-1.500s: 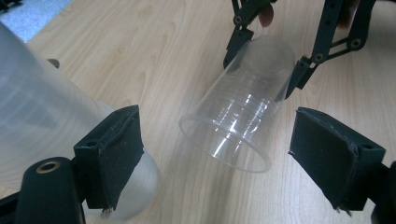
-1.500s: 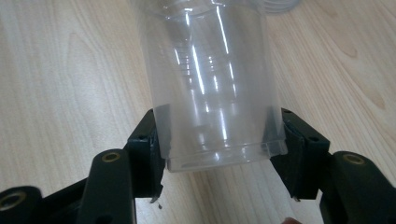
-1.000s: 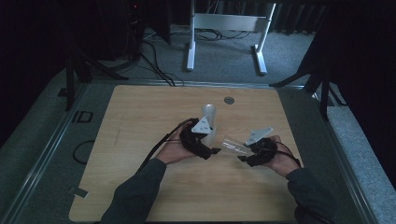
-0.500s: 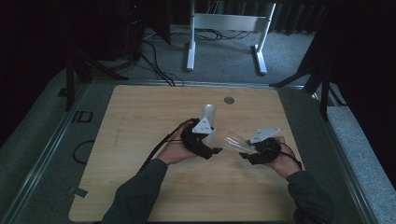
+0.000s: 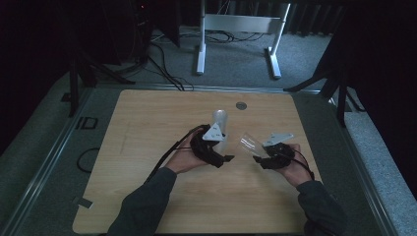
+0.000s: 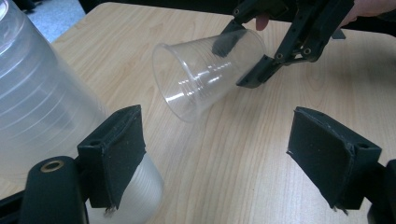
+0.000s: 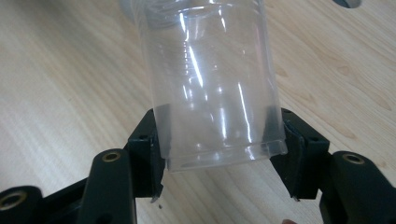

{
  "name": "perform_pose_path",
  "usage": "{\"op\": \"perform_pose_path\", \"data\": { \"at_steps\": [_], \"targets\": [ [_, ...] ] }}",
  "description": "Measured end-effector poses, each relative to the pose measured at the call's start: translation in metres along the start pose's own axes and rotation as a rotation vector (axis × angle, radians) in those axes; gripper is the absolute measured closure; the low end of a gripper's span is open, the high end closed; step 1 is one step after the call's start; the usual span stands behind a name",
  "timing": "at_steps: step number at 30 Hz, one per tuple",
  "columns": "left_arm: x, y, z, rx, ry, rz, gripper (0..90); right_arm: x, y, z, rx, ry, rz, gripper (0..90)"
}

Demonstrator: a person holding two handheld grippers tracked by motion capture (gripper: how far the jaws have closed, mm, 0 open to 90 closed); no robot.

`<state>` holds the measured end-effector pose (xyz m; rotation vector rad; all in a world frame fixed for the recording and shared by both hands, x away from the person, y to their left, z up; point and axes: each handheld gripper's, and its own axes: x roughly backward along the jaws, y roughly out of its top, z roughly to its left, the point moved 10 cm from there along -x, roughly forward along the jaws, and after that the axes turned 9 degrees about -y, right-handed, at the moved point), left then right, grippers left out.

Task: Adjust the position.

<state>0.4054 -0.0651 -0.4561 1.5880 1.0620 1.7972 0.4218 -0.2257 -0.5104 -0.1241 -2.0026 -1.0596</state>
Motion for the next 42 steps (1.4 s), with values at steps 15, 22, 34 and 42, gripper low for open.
{"op": "perform_pose_path", "data": {
  "at_steps": [15, 22, 34, 42],
  "targets": [
    [0.001, 0.003, 0.001, 0.009, 0.019, -0.010, 19.6, -0.010, 0.004, -0.010, -0.147, -0.144, -0.026, 42.0],
    [0.003, 0.005, 0.001, 0.020, 0.022, -0.025, 20.2, -0.012, 0.007, -0.013, -0.244, -0.190, -0.078, 41.9],
    [0.006, 0.008, 0.002, 0.037, 0.026, -0.049, 20.6, -0.012, 0.012, -0.015, -0.344, -0.243, -0.154, 41.9],
    [0.005, 0.009, 0.003, 0.064, 0.037, -0.086, 21.9, -0.013, 0.013, -0.015, -0.356, -0.326, -0.173, 42.0]
  ]
}}
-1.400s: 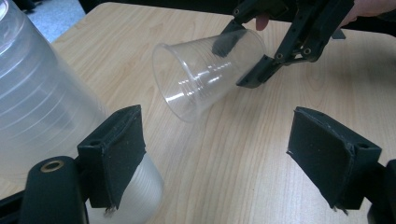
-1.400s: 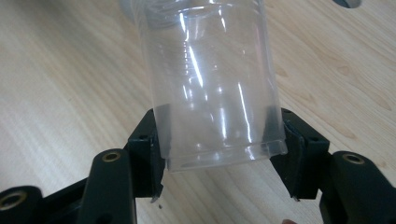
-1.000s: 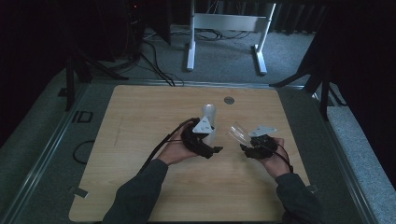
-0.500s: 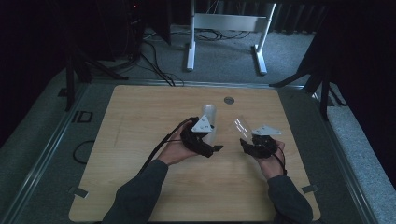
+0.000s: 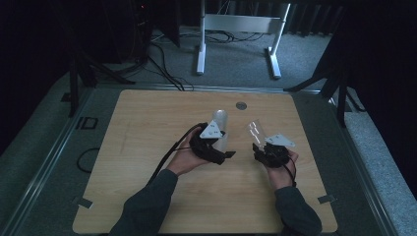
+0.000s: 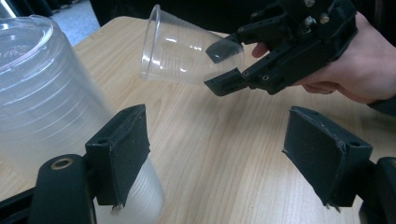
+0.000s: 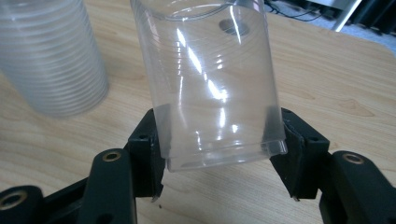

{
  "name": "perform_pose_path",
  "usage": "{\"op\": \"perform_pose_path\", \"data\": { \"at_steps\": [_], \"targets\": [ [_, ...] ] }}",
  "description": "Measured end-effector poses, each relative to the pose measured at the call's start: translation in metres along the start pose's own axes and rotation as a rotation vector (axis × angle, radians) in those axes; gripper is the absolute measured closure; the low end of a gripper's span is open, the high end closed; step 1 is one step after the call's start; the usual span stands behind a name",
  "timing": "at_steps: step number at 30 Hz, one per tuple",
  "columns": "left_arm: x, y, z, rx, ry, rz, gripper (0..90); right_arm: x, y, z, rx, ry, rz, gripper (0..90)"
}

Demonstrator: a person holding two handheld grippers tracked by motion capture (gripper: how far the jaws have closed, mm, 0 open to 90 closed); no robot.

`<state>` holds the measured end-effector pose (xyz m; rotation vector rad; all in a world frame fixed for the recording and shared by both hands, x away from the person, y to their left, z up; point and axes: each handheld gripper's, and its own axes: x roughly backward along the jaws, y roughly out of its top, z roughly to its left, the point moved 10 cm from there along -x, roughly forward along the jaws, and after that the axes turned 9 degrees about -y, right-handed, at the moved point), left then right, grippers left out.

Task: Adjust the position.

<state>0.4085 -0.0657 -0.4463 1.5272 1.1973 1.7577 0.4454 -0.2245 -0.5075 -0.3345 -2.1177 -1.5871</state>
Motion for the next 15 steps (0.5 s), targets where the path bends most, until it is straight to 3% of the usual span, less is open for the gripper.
{"op": "perform_pose_path", "data": {
  "at_steps": [3, 12, 15],
  "targets": [
    [-0.0002, 0.0016, 0.0002, 0.006, 0.004, -0.010, 21.9, 0.0013, 0.0018, -0.0009, -0.034, -0.032, -0.017, 42.0],
    [-0.0003, 0.0067, -0.0002, 0.024, 0.007, -0.038, 22.9, 0.0049, 0.0055, 0.0012, -0.086, -0.038, -0.067, 42.0],
    [-0.0021, 0.0074, -0.0001, 0.034, 0.007, -0.039, 23.4, 0.0087, 0.0088, 0.0014, -0.118, -0.046, -0.113, 42.0]
  ]
}}
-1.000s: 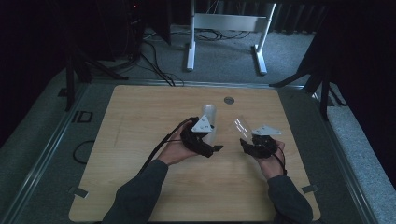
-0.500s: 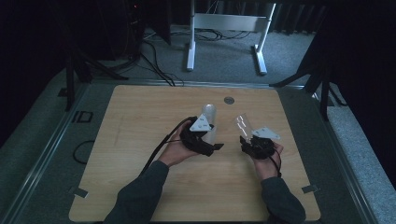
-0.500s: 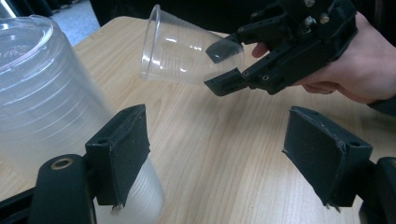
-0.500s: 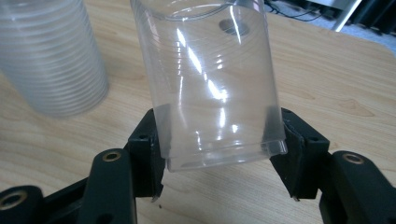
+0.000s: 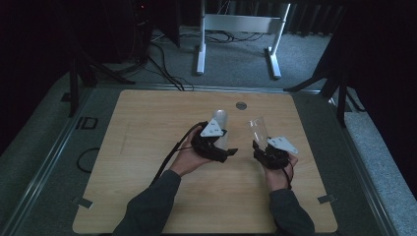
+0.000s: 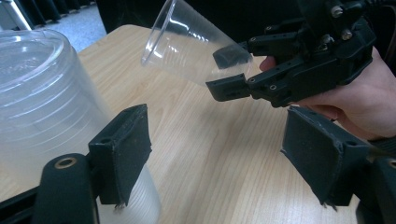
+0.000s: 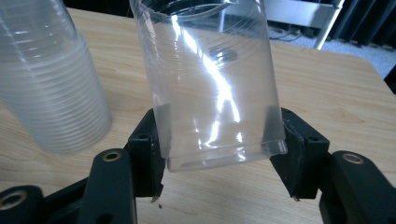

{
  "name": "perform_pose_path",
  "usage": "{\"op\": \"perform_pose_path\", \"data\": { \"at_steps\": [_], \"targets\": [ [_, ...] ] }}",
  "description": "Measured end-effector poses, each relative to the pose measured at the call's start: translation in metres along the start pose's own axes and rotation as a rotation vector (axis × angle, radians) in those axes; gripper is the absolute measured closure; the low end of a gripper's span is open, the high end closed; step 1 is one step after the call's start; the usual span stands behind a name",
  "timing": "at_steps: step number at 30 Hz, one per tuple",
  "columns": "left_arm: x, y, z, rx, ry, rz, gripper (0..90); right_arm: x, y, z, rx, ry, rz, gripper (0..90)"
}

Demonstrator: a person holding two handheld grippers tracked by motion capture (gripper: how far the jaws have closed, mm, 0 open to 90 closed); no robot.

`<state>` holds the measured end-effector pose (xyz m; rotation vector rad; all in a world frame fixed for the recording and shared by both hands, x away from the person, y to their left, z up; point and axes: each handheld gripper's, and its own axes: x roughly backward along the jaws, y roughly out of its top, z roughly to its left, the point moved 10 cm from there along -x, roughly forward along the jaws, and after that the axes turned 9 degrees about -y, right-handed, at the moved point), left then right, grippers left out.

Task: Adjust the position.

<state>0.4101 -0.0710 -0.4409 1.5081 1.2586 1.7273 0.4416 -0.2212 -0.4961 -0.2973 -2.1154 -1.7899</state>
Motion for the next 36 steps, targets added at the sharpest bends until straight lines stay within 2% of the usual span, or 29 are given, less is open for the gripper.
{"op": "perform_pose_path", "data": {
  "at_steps": [7, 14, 20, 26, 36],
  "targets": [
    [-0.001, 0.001, 0.001, 0.013, 0.004, -0.007, 24.1, 0.004, 0.002, -0.004, -0.024, -0.014, -0.036, 42.0],
    [-0.004, 0.002, 0.001, 0.020, 0.014, -0.008, 24.3, 0.009, 0.006, -0.007, -0.044, -0.048, -0.085, 42.0],
    [-0.006, 0.004, 0.002, 0.020, 0.031, -0.012, 26.1, 0.012, 0.009, -0.008, -0.035, -0.067, -0.115, 42.0],
    [-0.008, 0.009, 0.004, 0.045, 0.039, -0.037, 26.6, 0.015, 0.009, -0.005, -0.023, -0.065, -0.132, 41.9],
    [-0.013, 0.016, 0.005, 0.087, 0.035, -0.072, 26.7, 0.022, 0.014, -0.009, -0.059, -0.094, -0.181, 42.0]
  ]
}}
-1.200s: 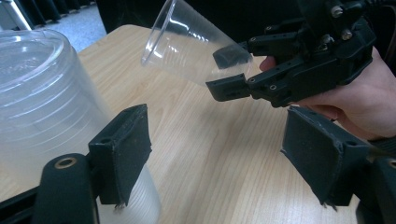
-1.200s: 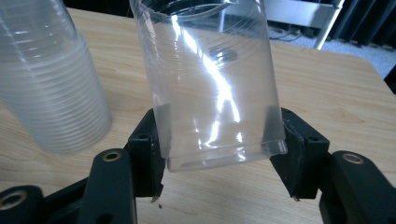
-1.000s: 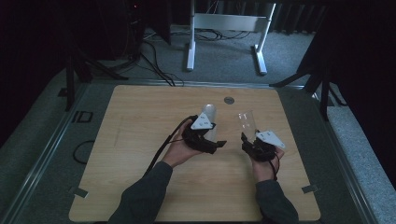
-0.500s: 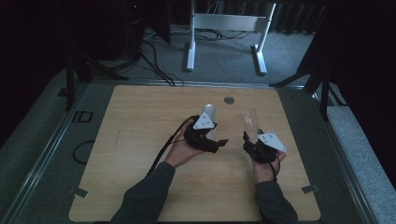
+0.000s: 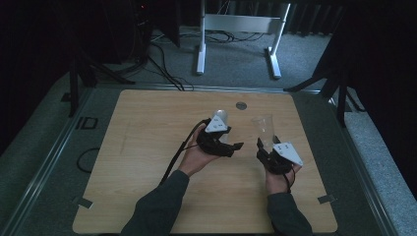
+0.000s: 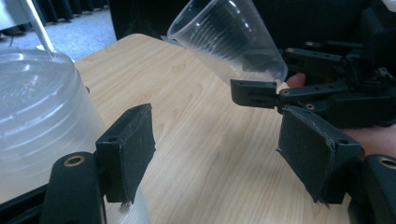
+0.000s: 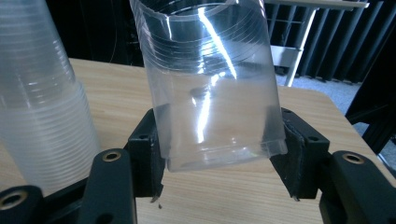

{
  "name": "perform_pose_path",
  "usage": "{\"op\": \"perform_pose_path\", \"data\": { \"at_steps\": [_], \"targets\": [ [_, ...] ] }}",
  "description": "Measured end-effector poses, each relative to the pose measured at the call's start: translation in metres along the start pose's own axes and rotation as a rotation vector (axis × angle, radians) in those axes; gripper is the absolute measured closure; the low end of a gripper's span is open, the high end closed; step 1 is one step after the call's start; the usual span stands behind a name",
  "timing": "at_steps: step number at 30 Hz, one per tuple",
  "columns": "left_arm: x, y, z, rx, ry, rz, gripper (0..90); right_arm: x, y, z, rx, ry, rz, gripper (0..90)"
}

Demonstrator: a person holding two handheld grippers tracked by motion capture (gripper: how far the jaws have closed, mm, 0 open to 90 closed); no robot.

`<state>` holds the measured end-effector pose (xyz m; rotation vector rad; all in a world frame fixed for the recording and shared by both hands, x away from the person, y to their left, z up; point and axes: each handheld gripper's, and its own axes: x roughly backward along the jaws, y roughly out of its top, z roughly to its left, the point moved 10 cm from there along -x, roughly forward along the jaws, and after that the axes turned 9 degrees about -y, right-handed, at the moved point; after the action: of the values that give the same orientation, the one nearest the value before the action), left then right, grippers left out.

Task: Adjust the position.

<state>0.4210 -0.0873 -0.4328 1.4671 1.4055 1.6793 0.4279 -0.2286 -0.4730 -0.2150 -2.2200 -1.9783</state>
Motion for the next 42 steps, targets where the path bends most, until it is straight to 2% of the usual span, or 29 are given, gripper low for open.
{"op": "perform_pose_path", "data": {
  "at_steps": [22, 29, 34, 42],
  "targets": [
    [-0.009, 0.009, 0.002, 0.046, 0.011, -0.030, 26.7, 0.010, 0.005, 0.006, -0.009, -0.015, -0.052, 41.9],
    [-0.012, 0.014, 0.003, 0.069, 0.001, -0.047, 26.7, 0.013, 0.006, 0.008, -0.010, -0.011, -0.056, 41.9],
    [-0.016, 0.017, 0.002, 0.100, -0.024, -0.067, 26.7, 0.014, 0.006, 0.009, -0.010, -0.008, -0.059, 41.8],
    [-0.024, 0.021, 0.000, 0.117, -0.031, -0.072, 26.6, 0.017, 0.008, 0.013, -0.006, 0.002, -0.068, 41.8]
  ]
}}
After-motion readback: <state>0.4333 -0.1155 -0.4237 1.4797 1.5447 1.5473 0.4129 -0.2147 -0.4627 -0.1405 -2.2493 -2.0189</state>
